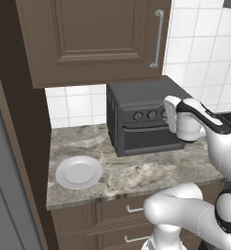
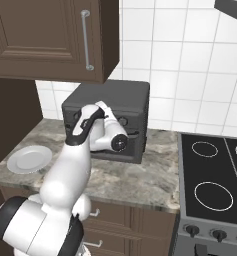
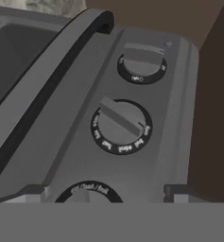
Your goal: Pull the toaster oven rack outwards. Pick up the baguette from the plate and place it on the toaster oven rack. Close the toaster oven door fully and set the temperature to the lowest setting.
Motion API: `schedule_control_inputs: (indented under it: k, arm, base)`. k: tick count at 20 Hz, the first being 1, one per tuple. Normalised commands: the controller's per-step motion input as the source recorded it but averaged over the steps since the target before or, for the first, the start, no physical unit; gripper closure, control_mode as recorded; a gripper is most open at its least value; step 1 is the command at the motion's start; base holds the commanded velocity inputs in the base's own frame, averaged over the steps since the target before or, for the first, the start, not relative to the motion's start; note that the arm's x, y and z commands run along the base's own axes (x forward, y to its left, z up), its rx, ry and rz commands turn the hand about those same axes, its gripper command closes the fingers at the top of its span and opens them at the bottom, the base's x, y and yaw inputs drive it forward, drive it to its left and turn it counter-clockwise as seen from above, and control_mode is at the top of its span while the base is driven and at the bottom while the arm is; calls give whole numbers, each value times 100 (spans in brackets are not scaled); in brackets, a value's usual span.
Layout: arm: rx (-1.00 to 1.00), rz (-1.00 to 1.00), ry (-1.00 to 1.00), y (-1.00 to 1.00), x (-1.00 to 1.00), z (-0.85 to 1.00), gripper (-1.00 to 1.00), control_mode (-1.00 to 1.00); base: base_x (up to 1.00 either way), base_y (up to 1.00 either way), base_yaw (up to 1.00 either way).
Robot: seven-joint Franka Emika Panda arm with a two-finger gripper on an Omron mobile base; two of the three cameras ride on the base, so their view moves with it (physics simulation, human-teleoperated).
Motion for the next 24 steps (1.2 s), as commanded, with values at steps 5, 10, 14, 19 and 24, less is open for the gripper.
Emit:
schedule_control_inputs:
  k: [5,10,14,19,24]
  arm:
    - [-6,-5,1,0,48,-3,-100,-100]
    - [-7,-5,4,0,53,-1,100,-100]
    - [-5,-5,5,0,54,0,100,-100]
    - [-2,-5,6,-2,58,0,100,-100]
    - [-2,-6,7,-12,57,0,100,-100]
  base:
    - [0,0,0]
    - [0,0,0]
    - [0,0,0]
    - [0,0,0]
    - [0,0,0]
